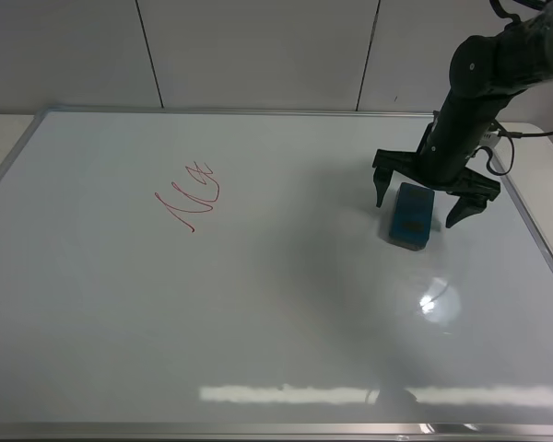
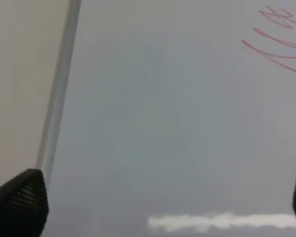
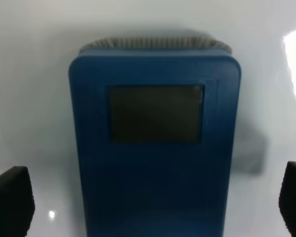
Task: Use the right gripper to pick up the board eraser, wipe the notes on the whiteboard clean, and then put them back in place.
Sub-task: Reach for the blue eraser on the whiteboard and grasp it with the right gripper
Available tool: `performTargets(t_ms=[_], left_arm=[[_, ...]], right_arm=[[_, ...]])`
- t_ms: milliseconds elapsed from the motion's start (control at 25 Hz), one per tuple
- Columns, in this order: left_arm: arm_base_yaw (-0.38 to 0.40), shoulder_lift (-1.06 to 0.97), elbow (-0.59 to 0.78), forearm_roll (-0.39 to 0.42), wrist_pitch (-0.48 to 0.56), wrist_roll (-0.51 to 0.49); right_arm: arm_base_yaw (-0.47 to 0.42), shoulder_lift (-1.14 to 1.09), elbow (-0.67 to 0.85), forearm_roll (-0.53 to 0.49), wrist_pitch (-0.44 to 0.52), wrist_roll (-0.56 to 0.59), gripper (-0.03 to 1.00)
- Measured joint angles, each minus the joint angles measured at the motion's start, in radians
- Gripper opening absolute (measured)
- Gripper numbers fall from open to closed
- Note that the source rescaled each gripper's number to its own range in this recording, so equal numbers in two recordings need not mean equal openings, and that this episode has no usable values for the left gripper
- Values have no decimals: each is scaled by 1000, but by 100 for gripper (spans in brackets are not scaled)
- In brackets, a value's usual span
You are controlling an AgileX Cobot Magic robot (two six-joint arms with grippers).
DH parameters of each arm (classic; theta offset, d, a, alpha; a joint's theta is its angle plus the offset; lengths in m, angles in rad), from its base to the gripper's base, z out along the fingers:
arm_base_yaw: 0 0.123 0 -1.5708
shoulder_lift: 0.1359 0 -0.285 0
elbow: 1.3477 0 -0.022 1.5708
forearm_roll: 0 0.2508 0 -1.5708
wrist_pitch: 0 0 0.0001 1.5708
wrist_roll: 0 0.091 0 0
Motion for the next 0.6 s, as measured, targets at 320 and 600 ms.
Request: performTargets(t_ms=[320, 600], left_arm=[[0, 0, 0, 2, 0, 0], [0, 0, 0, 4, 0, 0]], right_arm=[[0, 3, 0, -1, -13, 1, 100], [0, 3, 0, -1, -19, 20, 100]])
